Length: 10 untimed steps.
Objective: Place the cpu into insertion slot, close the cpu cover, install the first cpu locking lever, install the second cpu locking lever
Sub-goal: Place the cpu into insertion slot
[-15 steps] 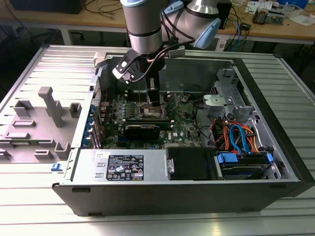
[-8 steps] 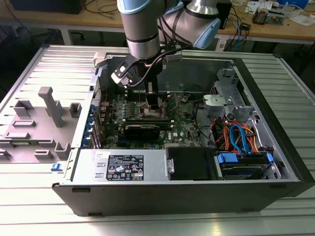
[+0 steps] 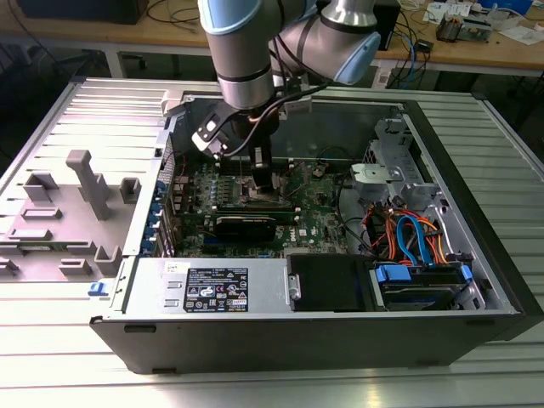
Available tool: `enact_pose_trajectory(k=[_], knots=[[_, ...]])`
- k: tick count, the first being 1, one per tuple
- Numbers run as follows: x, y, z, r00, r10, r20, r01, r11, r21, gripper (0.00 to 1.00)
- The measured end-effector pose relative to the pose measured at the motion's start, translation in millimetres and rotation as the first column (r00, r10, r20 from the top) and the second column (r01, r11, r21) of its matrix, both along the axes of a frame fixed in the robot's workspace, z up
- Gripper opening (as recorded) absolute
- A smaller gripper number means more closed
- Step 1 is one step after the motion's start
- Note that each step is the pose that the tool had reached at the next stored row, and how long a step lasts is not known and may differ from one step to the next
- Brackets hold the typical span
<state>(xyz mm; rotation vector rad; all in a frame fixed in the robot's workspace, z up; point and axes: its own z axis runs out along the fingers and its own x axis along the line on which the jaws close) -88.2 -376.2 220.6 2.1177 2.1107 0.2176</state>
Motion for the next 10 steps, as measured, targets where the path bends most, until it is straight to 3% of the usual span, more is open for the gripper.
enact_pose_trajectory(k=[10], knots=[[-2.0,-0.1,-13.1,1.0,0.0,0.0003,0.0,1.0,-0.0001,0.55]])
